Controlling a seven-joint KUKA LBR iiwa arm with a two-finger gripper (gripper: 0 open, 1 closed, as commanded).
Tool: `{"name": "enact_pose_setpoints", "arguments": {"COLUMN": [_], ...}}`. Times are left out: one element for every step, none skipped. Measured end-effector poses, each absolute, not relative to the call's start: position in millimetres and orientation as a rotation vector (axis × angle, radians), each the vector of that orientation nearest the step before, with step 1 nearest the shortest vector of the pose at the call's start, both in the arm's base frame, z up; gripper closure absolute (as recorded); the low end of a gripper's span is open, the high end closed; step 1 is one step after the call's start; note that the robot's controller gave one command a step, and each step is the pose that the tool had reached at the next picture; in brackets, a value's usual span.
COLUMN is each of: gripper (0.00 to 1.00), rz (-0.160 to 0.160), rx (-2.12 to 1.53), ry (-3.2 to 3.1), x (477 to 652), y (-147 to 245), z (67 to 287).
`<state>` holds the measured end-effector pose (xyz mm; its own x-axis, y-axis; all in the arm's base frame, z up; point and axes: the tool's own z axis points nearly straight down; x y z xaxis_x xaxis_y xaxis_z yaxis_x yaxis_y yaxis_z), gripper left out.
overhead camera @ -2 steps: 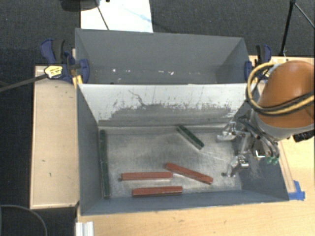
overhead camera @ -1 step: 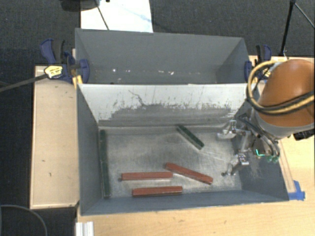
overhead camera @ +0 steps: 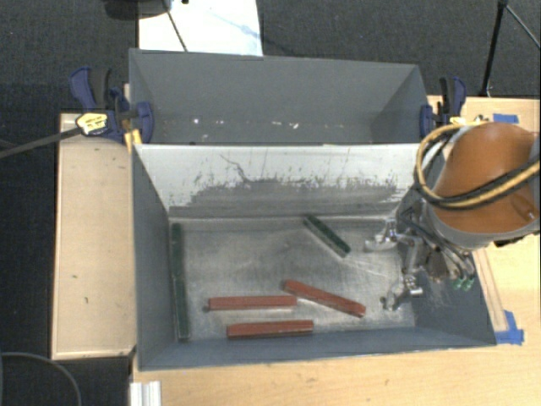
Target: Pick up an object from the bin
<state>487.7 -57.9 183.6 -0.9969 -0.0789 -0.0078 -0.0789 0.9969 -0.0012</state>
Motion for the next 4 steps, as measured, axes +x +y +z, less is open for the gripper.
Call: {"name": "enact_pose_setpoints", "arguments": {"gripper": [0.0, 1.0, 1.0, 1.0], "rz": [-0.001, -0.001, -0.001, 0.0], "rx": [-0.303, -0.016, -0.018, -0.043], "ry": [3.123, 3.127, 3.127, 3.131], "x": [494.7, 485.1, 485.1, 503.7], "y": [-33, -21, -21, -11], "z": [118, 75, 75, 245]}}
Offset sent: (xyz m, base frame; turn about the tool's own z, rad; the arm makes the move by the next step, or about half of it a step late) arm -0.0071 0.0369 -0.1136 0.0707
